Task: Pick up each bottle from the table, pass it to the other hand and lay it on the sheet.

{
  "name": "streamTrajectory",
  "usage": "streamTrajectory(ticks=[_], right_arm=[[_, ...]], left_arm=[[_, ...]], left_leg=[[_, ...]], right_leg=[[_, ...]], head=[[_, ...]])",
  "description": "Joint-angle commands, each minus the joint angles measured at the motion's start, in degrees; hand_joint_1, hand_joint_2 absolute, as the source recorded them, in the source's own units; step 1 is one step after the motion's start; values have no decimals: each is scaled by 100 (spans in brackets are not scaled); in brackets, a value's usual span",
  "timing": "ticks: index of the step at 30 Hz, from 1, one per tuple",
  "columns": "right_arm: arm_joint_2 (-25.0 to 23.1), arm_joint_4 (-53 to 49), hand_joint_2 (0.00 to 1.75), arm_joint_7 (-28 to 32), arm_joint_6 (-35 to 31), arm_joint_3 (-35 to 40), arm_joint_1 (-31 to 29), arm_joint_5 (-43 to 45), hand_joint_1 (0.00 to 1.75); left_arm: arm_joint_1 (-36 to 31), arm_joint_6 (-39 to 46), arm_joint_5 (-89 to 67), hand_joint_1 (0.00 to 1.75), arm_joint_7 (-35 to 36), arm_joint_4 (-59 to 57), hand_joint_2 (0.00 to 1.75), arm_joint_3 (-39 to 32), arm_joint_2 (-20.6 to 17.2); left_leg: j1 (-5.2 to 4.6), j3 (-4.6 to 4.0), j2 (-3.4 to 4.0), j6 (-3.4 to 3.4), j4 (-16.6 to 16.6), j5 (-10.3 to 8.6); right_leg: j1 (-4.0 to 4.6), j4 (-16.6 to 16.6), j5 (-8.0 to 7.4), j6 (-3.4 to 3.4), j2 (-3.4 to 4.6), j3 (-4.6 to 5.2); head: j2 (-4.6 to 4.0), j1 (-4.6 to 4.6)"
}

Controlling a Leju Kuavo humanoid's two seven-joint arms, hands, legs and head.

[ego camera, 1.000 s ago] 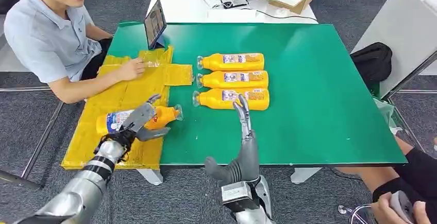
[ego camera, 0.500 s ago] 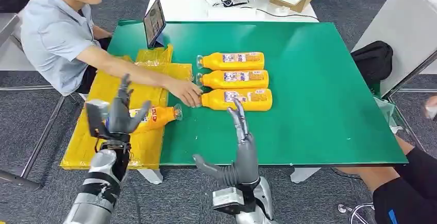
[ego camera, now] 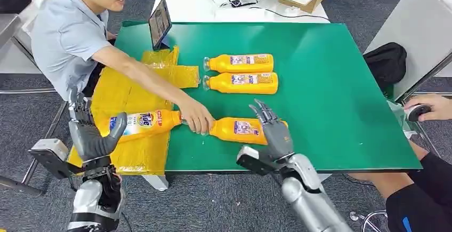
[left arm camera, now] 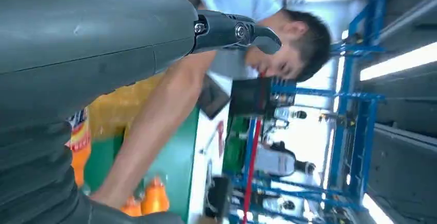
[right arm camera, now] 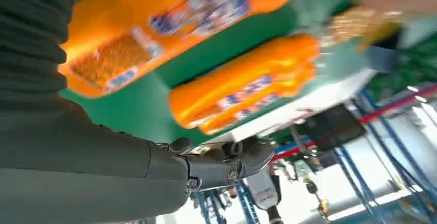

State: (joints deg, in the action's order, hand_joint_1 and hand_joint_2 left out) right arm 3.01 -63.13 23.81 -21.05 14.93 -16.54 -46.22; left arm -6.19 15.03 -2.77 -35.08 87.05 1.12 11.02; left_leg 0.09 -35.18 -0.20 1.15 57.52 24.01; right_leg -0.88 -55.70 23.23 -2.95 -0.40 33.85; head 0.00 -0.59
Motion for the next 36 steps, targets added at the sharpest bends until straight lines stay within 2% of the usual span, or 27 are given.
streamTrajectory(ticks=[1,4,12,15,16,18,24,25,26,27,28,30,35,36], right_arm=[[3,1810,175,-216,152,-176,-886,-246,0],[-16,2111,175,-262,210,-158,-984,-320,0],[-97,2808,175,-278,405,-100,-1160,-322,0],[-74,3129,175,-588,509,-3,-1304,-503,0],[-25,3327,175,-894,498,147,-1438,-762,0],[-16,3329,175,-893,513,143,-1465,-760,0],[-25,3574,175,-1438,754,283,-1739,-1054,0],[-30,3617,175,-1468,833,300,-1780,-1063,5],[-25,3666,175,-1519,902,326,-1808,-1090,101],[-19,3738,175,-1539,1047,361,-1861,-1103,101],[-23,3788,175,-1538,1117,368,-1888,-1102,175],[-53,3870,175,-1366,1449,280,-1943,-905,175],[-150,3848,175,-417,1745,-185,-1812,-37,175],[-147,3852,175,-397,1735,-185,-1793,-30,175]], left_arm=[[39,643,-1123,0,203,92,175,696,-129],[-40,735,-1274,0,443,-36,175,828,-157],[-187,796,-1290,0,478,-224,175,923,-219],[-178,759,-1297,0,534,-245,175,970,-271],[-158,742,-1350,0,573,-247,175,986,-307],[-151,744,-1350,0,573,-248,175,979,-315],[-127,564,-1265,0,727,-256,175,948,-326],[-137,519,-1246,0,747,-275,175,959,-328],[-135,466,-1231,0,770,-297,175,963,-336],[-125,398,-1206,0,804,-326,175,973,-354],[-130,377,-1191,0,802,-368,175,972,-352],[-165,281,-1137,0,793,-445,175,979,-363],[-403,206,-1094,0,713,-790,175,1003,-317],[-417,205,-1094,0,713,-810,175,1008,-310]], left_leg=[[0,13,6,-3,-3,5],[1,26,4,-5,0,11],[1,16,3,-5,-5,3],[1,21,7,-6,-5,6],[2,15,8,-5,-3,5],[2,30,10,-7,-6,7],[1,26,9,-5,-5,5],[0,25,10,-5,-4,4],[1,33,13,-7,-5,7],[1,34,12,-6,-4,5],[2,39,10,-7,-5,4],[2,43,5,-7,-6,3],[2,60,-2,-3,-7,-2],[6,65,-6,-6,-7,-2]], right_leg=[[1,2,3,6,6,-11],[2,0,10,12,5,-25],[2,3,3,9,4,-15],[2,2,5,10,7,-18],[2,3,2,8,9,-12],[3,5,5,12,13,-24],[2,3,3,10,11,-21],[1,2,1,10,13,-17],[2,2,2,12,15,-24],[2,2,1,12,13,-24],[2,2,1,12,11,-28],[3,3,3,14,5,-34],[2,8,0,8,-6,-52],[6,11,0,12,-9,-60]], head=[[0,-2],[0,2],[0,2],[0,0],[0,0],[0,0],[0,2],[0,0],[0,0],[0,-2],[0,0],[0,0],[0,0],[0,2]])
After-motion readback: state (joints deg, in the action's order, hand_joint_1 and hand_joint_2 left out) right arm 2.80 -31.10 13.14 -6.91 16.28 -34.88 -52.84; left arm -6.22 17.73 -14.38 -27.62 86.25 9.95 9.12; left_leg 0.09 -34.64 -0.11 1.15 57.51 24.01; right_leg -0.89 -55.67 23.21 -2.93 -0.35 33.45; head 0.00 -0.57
